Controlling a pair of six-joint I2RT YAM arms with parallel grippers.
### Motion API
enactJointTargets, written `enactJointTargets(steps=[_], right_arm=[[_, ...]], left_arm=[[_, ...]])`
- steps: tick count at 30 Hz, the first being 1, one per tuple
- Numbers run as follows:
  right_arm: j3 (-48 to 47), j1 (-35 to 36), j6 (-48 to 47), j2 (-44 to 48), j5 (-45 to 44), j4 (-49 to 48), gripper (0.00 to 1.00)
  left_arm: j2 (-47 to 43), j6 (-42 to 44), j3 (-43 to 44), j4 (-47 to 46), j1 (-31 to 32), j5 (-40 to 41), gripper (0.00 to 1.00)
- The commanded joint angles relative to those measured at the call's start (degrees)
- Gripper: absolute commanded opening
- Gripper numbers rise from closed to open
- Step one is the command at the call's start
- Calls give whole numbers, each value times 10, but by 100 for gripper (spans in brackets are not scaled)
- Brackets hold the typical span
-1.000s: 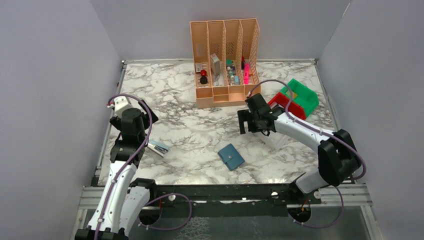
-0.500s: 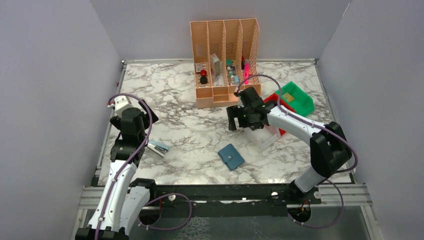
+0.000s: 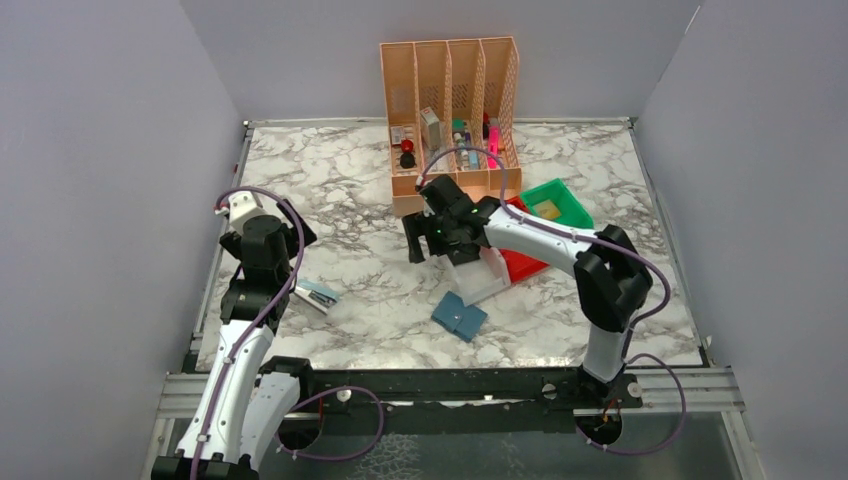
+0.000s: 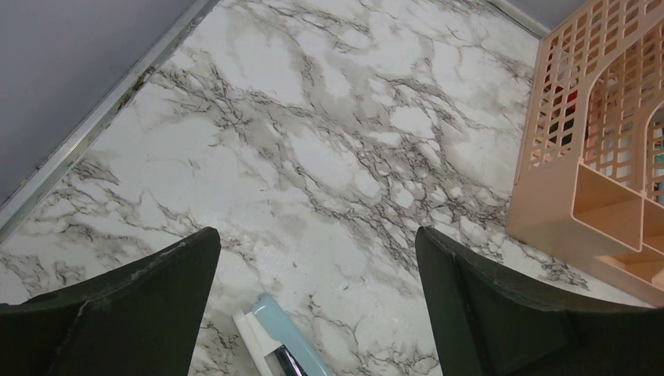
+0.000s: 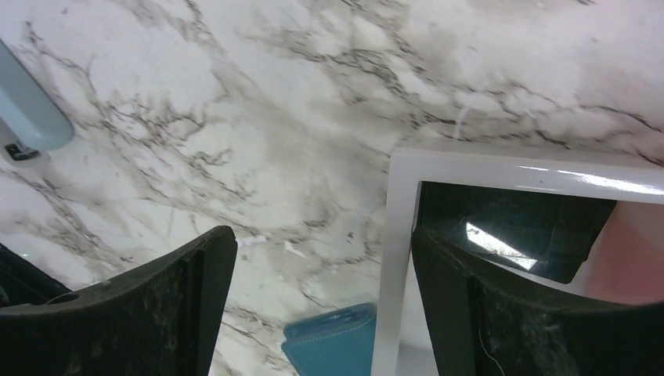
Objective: Take the credit cards out of the card holder
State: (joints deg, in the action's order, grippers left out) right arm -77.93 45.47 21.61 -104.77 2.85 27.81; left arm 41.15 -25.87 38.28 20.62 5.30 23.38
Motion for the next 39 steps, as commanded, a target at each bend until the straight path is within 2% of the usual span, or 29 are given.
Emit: enactJointTargets(steps=[1,16,28,33,39], right_arm=[[-58,31,48,-44,-1,-14,87],[-251,73,69,-184,34,-1,87],[-423,77,67,-286,30,17,87],[-389,77,42,-242,18,19,87],[-287,77,-2,-115,12,-7,88]], left_arm=[[-9,4,-4,-16,-4,-13,99],[-8,5,-4,-18,-5,-19,99],[-7,6,-5,-17,-6,-19,99],[-7,6,-5,-17,-6,-19,99],[-6,6,-6,-17,-6,-24,99]])
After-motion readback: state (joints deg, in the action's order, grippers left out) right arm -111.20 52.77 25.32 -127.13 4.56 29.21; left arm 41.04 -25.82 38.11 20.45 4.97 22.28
